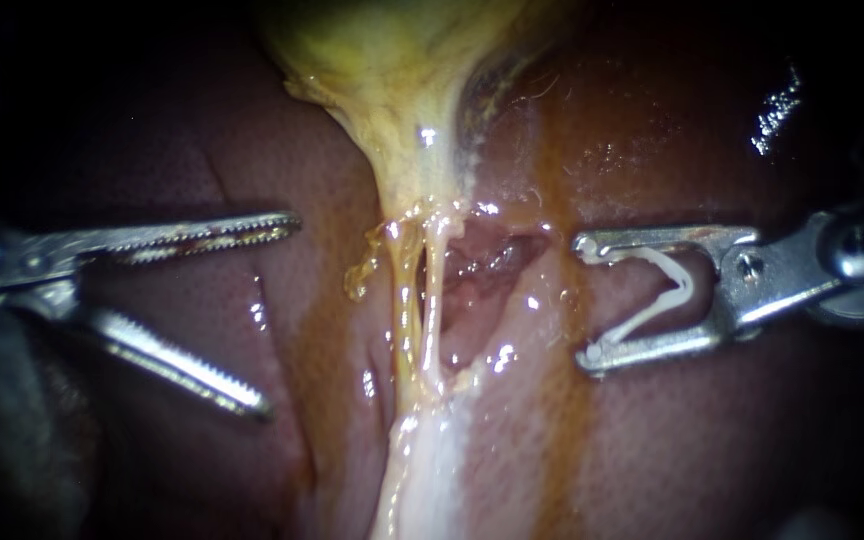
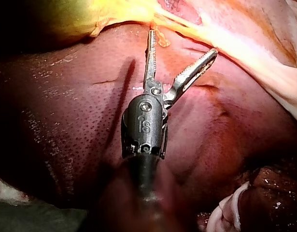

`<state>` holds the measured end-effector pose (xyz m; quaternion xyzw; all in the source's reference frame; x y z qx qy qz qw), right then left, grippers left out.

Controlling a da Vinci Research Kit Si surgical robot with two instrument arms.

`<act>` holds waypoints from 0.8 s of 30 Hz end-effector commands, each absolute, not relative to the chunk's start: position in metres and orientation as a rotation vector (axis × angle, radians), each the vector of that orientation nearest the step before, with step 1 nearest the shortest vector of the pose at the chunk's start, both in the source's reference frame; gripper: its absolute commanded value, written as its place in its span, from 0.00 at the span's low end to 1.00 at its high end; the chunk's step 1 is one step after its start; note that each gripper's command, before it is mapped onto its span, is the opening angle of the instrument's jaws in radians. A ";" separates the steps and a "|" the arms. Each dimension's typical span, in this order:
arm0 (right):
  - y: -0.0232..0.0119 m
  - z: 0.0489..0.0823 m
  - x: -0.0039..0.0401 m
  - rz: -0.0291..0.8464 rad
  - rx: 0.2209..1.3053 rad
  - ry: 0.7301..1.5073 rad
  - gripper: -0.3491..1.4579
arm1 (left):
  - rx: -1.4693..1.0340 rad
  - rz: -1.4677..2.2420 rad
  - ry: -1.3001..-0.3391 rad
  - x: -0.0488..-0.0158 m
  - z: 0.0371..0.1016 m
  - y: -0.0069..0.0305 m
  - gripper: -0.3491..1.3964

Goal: Grabbing gallbladder

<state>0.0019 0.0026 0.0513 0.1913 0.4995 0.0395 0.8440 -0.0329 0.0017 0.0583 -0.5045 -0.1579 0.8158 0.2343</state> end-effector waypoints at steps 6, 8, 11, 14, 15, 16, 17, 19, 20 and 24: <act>0.0025 0.0514 0.0019 0.083 0.403 1.055 0.47 | -1.369 2.223 -0.448 -0.0332 0.0591 0.0024 0.84; 0.0025 0.0515 0.0019 0.083 0.403 1.055 0.47 | -1.363 2.228 -0.449 -0.0333 0.0596 0.0028 0.82; 0.0025 0.0515 0.0019 0.083 0.403 1.055 0.47 | -1.349 2.223 -0.453 -0.0335 0.0605 0.0035 0.79; 0.0025 0.0515 0.0020 0.083 0.403 1.055 0.47 | -1.326 2.224 -0.463 -0.0339 0.0614 0.0043 0.75; 0.0025 0.0515 0.0020 0.083 0.403 1.054 0.47 | -1.320 2.222 -0.466 -0.0341 0.0617 0.0046 0.73; 0.0025 0.0515 0.0020 0.083 0.403 1.054 0.47 | -1.316 2.224 -0.466 -0.0344 0.0620 0.0048 0.72; 0.0025 0.0515 0.0020 0.083 0.403 1.054 0.47 | -1.310 2.221 -0.469 -0.0348 0.0624 0.0051 0.69; 0.0025 0.0515 0.0020 0.083 0.403 1.054 0.47 | -1.306 2.216 -0.471 -0.0353 0.0629 0.0056 0.66; 0.0025 0.0515 0.0020 0.083 0.403 1.054 0.47 | -1.305 2.216 -0.469 -0.0356 0.0632 0.0058 0.66; 0.0025 0.0515 0.0021 0.084 0.403 1.054 0.47 | -1.295 2.202 -0.476 -0.0365 0.0643 0.0067 0.53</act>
